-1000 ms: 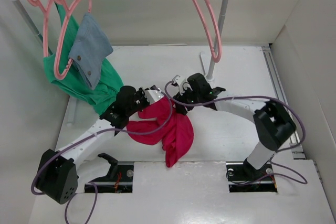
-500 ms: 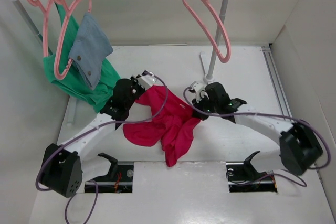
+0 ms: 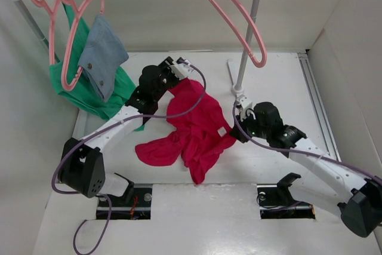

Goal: Place the t-shirt on the hanger
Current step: Move the tshirt to the center of the board

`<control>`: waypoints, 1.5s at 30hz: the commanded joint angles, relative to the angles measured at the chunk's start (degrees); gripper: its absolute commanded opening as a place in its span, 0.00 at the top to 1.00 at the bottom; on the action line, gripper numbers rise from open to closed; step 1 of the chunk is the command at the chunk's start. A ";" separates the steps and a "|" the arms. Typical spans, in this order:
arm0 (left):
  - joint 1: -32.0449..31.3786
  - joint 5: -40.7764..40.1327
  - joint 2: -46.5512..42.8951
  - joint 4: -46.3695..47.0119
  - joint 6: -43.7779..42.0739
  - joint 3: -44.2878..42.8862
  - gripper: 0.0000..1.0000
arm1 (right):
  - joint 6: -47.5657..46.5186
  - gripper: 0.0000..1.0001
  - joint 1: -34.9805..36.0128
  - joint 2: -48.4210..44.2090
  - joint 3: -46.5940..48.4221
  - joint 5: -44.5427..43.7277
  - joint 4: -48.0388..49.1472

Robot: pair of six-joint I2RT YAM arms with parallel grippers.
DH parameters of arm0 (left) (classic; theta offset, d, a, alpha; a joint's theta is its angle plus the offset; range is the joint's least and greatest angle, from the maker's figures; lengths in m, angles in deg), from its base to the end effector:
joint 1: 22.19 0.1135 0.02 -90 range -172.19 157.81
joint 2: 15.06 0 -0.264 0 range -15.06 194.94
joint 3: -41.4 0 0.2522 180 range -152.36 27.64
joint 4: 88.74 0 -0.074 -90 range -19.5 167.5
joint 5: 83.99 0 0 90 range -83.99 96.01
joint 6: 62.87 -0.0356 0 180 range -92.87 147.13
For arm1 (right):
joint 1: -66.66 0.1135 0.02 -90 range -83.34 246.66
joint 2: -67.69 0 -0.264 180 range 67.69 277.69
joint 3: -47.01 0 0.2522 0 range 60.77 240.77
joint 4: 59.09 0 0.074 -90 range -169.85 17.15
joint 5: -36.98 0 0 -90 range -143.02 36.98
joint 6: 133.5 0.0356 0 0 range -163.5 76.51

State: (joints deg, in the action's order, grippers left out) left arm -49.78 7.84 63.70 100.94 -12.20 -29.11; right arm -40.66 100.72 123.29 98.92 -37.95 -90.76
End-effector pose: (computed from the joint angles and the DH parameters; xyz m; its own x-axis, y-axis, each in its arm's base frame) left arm 0.2899 -0.1528 0.3390 0.3284 0.5431 -0.7728 0.3659 0.6811 0.6342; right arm 0.1695 0.1258 0.2524 -0.5143 -0.2900 -0.8071 -0.6918 0.6964 0.1907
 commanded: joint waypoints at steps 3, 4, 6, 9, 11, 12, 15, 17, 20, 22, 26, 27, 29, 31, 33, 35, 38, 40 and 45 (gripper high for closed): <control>-0.88 2.75 -0.79 -7.70 5.12 -1.88 0.10 | 0.60 1.00 -7.07 5.22 2.19 2.41 -3.01; -0.88 4.40 -2.19 -9.88 5.14 -0.91 0.03 | 0.60 1.00 -7.95 6.01 2.19 2.94 -3.01; -0.88 6.43 -7.46 -12.44 4.45 2.50 0.01 | 0.07 1.00 -10.15 7.86 2.19 4.35 -3.01; -1.75 15.81 -13.45 -24.81 -1.69 5.77 0.08 | -0.63 1.00 -10.77 9.00 2.72 5.58 -2.39; -2.81 22.66 -13.99 -39.25 -10.97 8.40 0.09 | -1.25 1.00 -10.77 9.01 3.33 5.58 -2.39; -4.56 22.70 -13.29 -42.22 -12.42 9.63 0.09 | -1.25 1.00 -10.77 9.01 3.33 5.58 -2.91; -5.80 20.07 -12.15 -43.74 -14.10 15.95 0.08 | -1.25 1.00 -10.77 8.05 3.33 4.97 -4.93; -6.42 18.75 -12.14 -40.42 -15.33 20.60 0.06 | -1.25 1.00 -11.39 5.85 3.33 3.92 -7.30; -8.34 15.76 -11.27 -34.35 -17.00 25.35 0.04 | 0.24 1.00 -12.88 2.26 2.11 2.68 -9.16; -9.40 12.69 -8.91 -30.75 -17.53 26.77 0.06 | 1.03 1.00 -14.28 0.58 1.15 2.68 -10.04; -10.11 7.41 -7.66 -23.89 -14.90 28.97 0.52 | 3.31 0.99 -14.29 -3.03 -0.97 1.46 -12.67; -10.11 6.45 -7.66 -23.19 -14.90 28.98 0.86 | 3.84 0.98 -14.29 -4.60 -1.84 1.45 -13.63; -10.11 2.93 -9.58 -22.65 -12.53 28.28 1.00 | 4.73 0.95 -14.81 -6.10 -2.38 -0.48 -14.69; -10.11 1.08 -11.25 -25.45 -13.05 26.44 1.00 | 5.52 0.87 -14.82 -8.21 -1.86 -1.18 -16.18; -8.62 0.46 -15.62 -31.24 -16.64 25.65 1.00 | 6.13 0.85 -16.22 -9.27 -1.16 -1.80 -17.24; -7.47 3.77 -22.99 -40.43 -26.25 25.64 1.00 | 6.13 0.76 -16.83 -10.07 0.25 -2.33 -18.56; -7.47 7.31 -31.36 -51.09 -37.10 25.64 1.00 | 5.09 0.59 -17.45 -10.07 1.83 -2.33 -19.18; -7.47 9.59 -36.54 -60.15 -41.42 25.03 1.00 | 3.94 0.46 -17.98 -10.07 3.59 -3.38 -21.28; -7.47 9.60 -35.53 -67.21 -42.60 23.70 0.62 | 1.04 0.15 -18.51 -9.54 12.81 -5.57 -24.53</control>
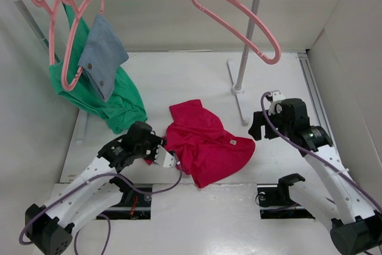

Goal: Place the t-shirt on the hanger
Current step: Move the tshirt to the center of the board, then grab a hanger with the right arm

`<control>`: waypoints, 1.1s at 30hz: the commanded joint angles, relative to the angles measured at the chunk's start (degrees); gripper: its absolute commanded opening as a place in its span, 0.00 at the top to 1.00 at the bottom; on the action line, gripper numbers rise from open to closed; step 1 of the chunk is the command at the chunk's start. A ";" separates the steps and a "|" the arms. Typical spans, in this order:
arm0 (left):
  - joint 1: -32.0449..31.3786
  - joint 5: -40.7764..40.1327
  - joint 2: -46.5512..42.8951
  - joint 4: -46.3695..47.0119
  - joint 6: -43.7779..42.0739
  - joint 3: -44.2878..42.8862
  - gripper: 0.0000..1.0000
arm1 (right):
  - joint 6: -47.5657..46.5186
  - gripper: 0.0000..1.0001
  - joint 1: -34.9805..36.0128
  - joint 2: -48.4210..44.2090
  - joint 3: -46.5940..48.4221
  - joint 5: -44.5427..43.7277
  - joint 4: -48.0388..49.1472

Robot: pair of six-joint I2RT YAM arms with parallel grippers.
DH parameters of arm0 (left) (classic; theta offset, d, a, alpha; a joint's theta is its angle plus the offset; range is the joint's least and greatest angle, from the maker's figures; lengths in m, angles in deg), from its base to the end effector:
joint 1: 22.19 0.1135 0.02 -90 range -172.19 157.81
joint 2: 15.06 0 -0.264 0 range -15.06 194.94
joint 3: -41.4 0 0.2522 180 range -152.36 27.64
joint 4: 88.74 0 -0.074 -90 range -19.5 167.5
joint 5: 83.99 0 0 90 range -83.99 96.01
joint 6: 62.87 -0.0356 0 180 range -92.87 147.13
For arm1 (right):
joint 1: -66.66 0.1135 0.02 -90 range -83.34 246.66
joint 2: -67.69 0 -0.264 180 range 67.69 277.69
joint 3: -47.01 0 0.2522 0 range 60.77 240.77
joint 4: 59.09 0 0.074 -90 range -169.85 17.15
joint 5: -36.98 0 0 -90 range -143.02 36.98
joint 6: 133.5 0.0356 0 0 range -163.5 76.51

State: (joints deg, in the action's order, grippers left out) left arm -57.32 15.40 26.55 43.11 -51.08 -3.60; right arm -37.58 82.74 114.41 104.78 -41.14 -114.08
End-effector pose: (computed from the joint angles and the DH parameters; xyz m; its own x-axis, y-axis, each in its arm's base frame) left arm 0.1209 -0.0921 0.2269 0.5308 0.8074 -0.2575 0.6991 -0.2454 0.6716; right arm 0.1564 0.0527 0.2785 -0.7058 -0.0984 -0.7015 -0.3425 0.9143 0.2164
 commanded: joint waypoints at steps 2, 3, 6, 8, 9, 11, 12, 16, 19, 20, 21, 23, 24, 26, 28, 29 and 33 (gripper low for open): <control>0.07 2.65 2.95 -7.28 -0.90 -2.51 0.34 | -2.84 0.13 -1.04 -0.66 10.64 -4.75 -2.88; 0.07 3.26 3.65 -5.62 1.20 -3.20 0.09 | -4.23 0.13 -1.05 -0.66 14.66 -5.54 -4.89; 0.07 3.27 2.61 4.74 10.08 -3.82 0.04 | -6.43 0.11 -1.05 0.56 22.92 -9.23 -9.37; 0.07 3.79 1.03 14.73 16.56 -3.21 0.02 | -8.19 0.08 -1.05 1.18 26.29 -12.12 -11.32; 0.07 4.49 -0.63 17.75 18.52 -2.69 0.00 | -8.72 0.08 -1.05 1.70 27.61 -12.84 -12.63; 0.07 7.90 -1.35 24.94 23.43 -2.68 0.00 | -10.65 0.07 -1.05 1.71 30.60 -13.55 -13.17; 0.07 9.14 -2.05 26.99 26.50 -3.20 0.00 | -11.53 0.07 -1.05 1.71 31.31 -13.55 -13.17; 0.07 14.51 1.09 32.45 41.80 -5.23 0.00 | -17.15 0.07 -1.05 0.39 34.29 -7.76 -12.21; 0.07 16.45 7.23 34.91 49.99 -7.86 0.00 | -22.69 0.07 -1.05 -0.23 39.03 -1.71 -10.36; 0.07 17.06 9.00 34.92 51.48 -9.35 0.00 | -24.44 0.07 -1.05 1.08 43.40 -1.08 -9.84; 0.07 17.07 10.76 35.70 53.58 -10.14 0.02 | -24.98 0.06 -1.05 2.05 45.97 -1.07 -8.87; 0.07 16.46 15.32 37.20 54.92 -11.81 0.04 | -25.51 0.06 -1.05 6.16 54.20 -1.07 -6.60; 0.07 16.45 16.48 37.90 54.92 -12.95 0.04 | -25.51 0.06 -1.05 7.93 56.69 -1.07 -5.62; 0.07 14.78 19.11 40.18 56.41 -13.49 0.05 | -25.51 0.06 -1.05 11.62 61.52 0.24 -3.78; -0.46 13.99 19.13 41.77 56.42 -13.49 0.05 | -25.51 0.06 -1.05 18.03 68.47 0.95 -1.84; -0.46 13.47 19.13 43.08 55.81 -13.49 0.05 | -24.99 0.06 -1.05 20.23 70.75 1.56 -1.83; -0.99 13.46 18.52 43.80 54.75 -12.35 0.04 | -24.98 0.06 -1.05 29.90 79.29 2.35 2.20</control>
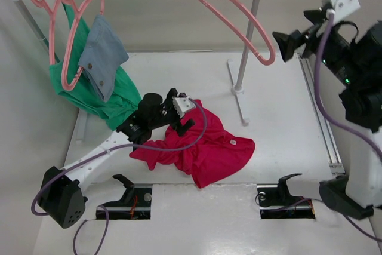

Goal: Place the t-shirt on the hanger
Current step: Grab a hanger with the right arm

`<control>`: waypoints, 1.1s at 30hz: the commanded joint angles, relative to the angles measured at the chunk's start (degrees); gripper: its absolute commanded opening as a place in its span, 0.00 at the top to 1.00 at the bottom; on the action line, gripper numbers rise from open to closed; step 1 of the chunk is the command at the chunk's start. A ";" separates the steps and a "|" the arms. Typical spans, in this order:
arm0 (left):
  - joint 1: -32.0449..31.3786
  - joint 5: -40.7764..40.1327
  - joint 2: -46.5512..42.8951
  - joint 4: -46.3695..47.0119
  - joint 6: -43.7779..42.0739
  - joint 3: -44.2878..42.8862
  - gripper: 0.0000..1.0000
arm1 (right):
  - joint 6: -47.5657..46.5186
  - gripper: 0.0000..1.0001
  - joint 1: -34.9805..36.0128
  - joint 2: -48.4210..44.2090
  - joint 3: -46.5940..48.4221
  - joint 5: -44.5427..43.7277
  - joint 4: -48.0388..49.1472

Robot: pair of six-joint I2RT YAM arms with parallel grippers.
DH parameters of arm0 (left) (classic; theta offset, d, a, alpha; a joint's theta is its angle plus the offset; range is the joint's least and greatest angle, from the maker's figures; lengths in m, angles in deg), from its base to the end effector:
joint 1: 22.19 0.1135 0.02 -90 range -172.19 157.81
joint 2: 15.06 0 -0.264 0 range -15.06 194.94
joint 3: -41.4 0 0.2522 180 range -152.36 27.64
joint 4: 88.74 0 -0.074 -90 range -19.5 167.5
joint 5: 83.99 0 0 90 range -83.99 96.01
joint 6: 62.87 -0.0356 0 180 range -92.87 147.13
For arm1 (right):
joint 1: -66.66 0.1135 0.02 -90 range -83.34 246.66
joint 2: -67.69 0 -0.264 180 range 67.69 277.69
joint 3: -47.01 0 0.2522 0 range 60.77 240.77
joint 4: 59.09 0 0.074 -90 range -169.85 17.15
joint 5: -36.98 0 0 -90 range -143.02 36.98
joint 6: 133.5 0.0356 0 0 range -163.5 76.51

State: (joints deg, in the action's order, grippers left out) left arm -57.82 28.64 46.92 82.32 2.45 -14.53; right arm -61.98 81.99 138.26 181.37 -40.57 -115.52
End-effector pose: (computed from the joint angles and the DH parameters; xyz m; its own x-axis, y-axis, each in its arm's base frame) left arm 0.1952 -0.1568 0.2923 0.1596 0.3598 -0.9193 0.8509 0.4220 0.3129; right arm 0.1440 0.0474 0.6027 0.2644 -0.2485 -0.9319 -0.4013 0.8503 -0.3406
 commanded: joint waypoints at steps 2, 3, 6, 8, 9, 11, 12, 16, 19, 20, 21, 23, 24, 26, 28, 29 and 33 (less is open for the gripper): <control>-0.49 -0.48 -1.86 4.58 1.22 -0.90 0.04 | 0.55 0.06 -0.30 11.51 6.83 3.80 5.84; -0.49 -1.01 -2.47 4.58 1.22 -0.89 0.04 | 0.55 0.06 -0.30 13.18 7.89 6.16 6.55; -0.49 -1.01 -3.17 4.58 1.22 0.42 0.04 | 2.22 0.08 -0.30 18.54 10.01 6.98 8.39; -0.49 -1.01 -3.70 4.58 1.22 1.13 0.04 | 3.01 0.10 -0.30 20.91 10.54 7.59 9.01; -0.49 -1.01 -4.23 4.58 1.22 1.65 0.04 | 3.01 0.12 -0.30 21.45 9.93 7.59 9.71; -0.49 -1.54 -4.93 5.19 1.22 2.36 0.04 | 3.63 0.15 -0.30 22.07 8.79 7.59 10.33; -0.49 -1.54 -4.93 5.20 1.74 2.97 0.04 | 3.63 0.18 -0.30 22.07 7.47 7.59 10.33; -0.49 -1.54 -5.46 5.73 1.75 4.02 0.04 | 4.15 0.53 -0.30 22.60 4.92 9.34 11.38; -0.49 -1.54 -5.46 6.25 1.75 4.03 0.02 | 4.15 0.72 0.31 21.02 2.38 9.35 12.08; -0.49 -2.06 -5.46 6.25 1.75 4.55 0.02 | 4.15 0.78 0.31 21.02 1.58 9.35 12.09; -0.49 -2.07 -5.46 6.25 1.75 4.56 0.02 | 4.15 0.78 0.31 20.06 0.79 9.35 12.87; -0.49 -2.07 -5.46 6.25 1.75 4.56 0.02 | 4.15 0.87 0.84 19.26 -1.50 9.35 13.76; -0.49 -2.07 -5.46 6.25 1.75 4.56 0.02 | 4.15 0.91 0.84 19.26 -1.50 9.35 13.76; -0.49 -2.07 -5.46 6.78 1.75 4.56 0.02 | 4.15 0.98 0.84 19.26 -2.03 8.73 13.76; -0.49 -2.07 -5.46 6.78 1.75 4.56 0.02 | 4.15 1.00 0.84 19.26 -2.03 9.26 13.76; -0.49 -2.59 -5.46 6.78 1.75 4.56 0.02 | 4.15 1.00 0.84 19.87 -1.42 9.87 13.76; -0.49 -2.59 -5.46 6.78 1.75 4.56 0.02 | 4.15 1.00 1.54 19.87 0.77 11.28 13.76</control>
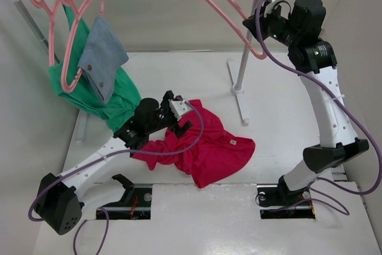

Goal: Place the t-shirt on the hanger
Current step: Grab a hanger with the right arm

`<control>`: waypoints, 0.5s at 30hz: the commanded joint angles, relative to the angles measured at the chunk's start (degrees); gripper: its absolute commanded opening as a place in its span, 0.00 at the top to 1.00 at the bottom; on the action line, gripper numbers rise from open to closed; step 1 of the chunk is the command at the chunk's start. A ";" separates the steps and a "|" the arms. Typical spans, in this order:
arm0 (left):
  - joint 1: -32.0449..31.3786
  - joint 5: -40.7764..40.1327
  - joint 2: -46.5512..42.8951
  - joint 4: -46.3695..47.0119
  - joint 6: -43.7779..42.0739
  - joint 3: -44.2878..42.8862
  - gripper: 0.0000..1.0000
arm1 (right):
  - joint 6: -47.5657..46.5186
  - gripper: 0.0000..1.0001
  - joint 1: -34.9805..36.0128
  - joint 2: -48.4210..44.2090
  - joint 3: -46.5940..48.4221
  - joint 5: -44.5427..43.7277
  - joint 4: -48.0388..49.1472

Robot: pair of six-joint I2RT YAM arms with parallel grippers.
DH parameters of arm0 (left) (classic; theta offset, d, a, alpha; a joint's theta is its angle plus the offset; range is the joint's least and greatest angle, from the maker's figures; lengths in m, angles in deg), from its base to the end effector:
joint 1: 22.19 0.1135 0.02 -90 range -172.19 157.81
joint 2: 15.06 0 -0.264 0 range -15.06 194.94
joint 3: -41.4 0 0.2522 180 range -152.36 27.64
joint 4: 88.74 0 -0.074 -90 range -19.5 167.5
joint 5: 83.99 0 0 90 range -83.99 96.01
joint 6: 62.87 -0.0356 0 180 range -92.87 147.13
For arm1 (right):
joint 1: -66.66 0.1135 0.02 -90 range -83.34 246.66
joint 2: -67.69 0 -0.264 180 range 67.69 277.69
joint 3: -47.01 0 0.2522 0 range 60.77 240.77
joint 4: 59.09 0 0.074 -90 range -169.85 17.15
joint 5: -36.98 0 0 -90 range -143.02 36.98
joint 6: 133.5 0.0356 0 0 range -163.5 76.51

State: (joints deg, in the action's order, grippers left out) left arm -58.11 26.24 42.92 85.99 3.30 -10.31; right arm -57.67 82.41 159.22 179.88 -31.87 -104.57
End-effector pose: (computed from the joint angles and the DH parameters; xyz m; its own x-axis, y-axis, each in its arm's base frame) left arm 0.1839 -0.1484 0.2883 0.1851 0.3341 -0.9242 0.8200 0.4659 0.3326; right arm 0.3077 0.1001 0.5363 0.0794 -0.2148 -0.9734 -0.5983 0.7708 -0.2189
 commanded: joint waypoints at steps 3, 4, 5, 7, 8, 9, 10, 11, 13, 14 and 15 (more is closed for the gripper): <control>-0.20 -0.19 -1.46 3.11 0.90 0.34 0.02 | -0.15 1.00 2.53 -2.22 3.40 3.29 5.70; -0.20 -0.19 -0.94 3.63 1.50 0.34 0.02 | -0.15 1.00 2.53 -2.23 3.41 3.29 6.41; -0.20 -0.19 -0.93 3.64 1.51 0.34 0.04 | -0.15 1.00 3.40 -3.01 3.41 3.29 7.20; -0.20 -0.19 -0.93 3.64 1.51 0.34 0.05 | -0.15 1.00 4.90 -3.81 3.41 3.29 9.39; -0.20 0.51 -0.93 3.64 1.51 0.34 0.07 | -0.15 1.00 4.91 -4.42 3.41 2.76 10.01; -0.20 1.21 -0.93 3.64 1.51 0.34 0.10 | -0.15 1.00 5.60 -4.43 3.41 2.76 10.02; -0.20 1.22 -0.41 3.03 0.99 0.34 0.12 | -0.15 1.00 6.13 -5.04 3.41 2.76 10.63; -0.20 1.91 -0.41 3.02 0.29 0.34 0.14 | -0.67 1.00 6.14 -5.04 3.41 2.76 10.63; -0.20 2.44 -0.41 1.80 -0.42 0.34 0.23 | -0.68 1.00 6.66 -5.65 2.63 2.76 10.63; -0.20 2.45 0.11 1.79 -1.03 0.34 0.27 | -0.68 1.00 6.66 -6.18 1.58 2.76 10.63; -0.20 2.45 0.12 1.27 -1.04 0.34 0.32 | -0.68 1.00 6.66 -6.18 0.87 2.76 10.63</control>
State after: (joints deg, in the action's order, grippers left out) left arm -58.11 27.03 42.98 86.60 3.19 -10.31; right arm -57.89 88.68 155.85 180.28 -29.95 -99.61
